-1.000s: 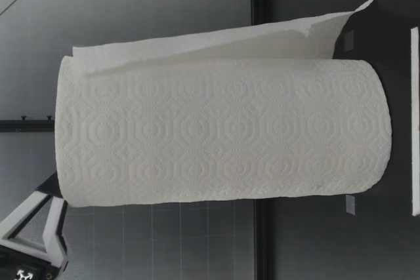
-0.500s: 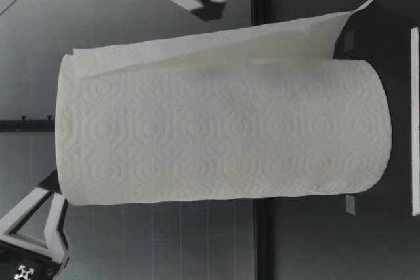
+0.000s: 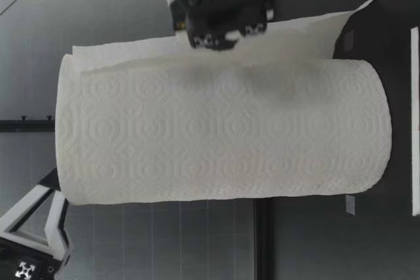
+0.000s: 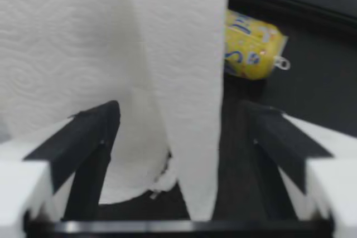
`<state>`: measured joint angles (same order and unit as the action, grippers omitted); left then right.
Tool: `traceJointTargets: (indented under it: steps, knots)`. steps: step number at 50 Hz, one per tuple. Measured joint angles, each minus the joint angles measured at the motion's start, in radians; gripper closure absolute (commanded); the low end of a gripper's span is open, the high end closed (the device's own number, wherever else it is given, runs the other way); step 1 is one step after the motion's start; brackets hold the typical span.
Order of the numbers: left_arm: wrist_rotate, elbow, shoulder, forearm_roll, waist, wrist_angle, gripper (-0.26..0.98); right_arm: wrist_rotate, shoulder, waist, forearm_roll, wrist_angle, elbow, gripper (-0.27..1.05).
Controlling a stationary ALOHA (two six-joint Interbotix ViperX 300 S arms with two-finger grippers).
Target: Pick up a piece of paper towel and place it on the spilled liquid.
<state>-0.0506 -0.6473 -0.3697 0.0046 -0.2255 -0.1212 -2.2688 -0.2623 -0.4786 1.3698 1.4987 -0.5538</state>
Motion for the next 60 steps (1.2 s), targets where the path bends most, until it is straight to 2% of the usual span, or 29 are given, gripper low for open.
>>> traceJointTargets:
  steps: [14,31,51,56,60]
  knots:
    - [0.0,-0.003,-0.002,-0.002,0.0,0.002,0.68,0.005,-0.012,0.06,0.02,-0.025,0.006,-0.02]
    - [-0.002,-0.009,-0.003,-0.002,-0.002,0.002,0.68,0.037,0.031,0.124,0.021,-0.025,-0.058,-0.01]
    - [0.003,-0.011,-0.003,-0.003,-0.002,0.002,0.68,0.069,0.064,0.213,0.114,-0.026,-0.066,0.02]
    - [0.003,-0.012,-0.003,-0.006,-0.002,0.002,0.68,0.067,0.069,0.232,0.129,-0.026,-0.066,0.07]
    - [0.003,-0.012,-0.003,-0.008,-0.002,0.002,0.68,0.067,0.072,0.239,0.138,-0.028,-0.066,0.19]
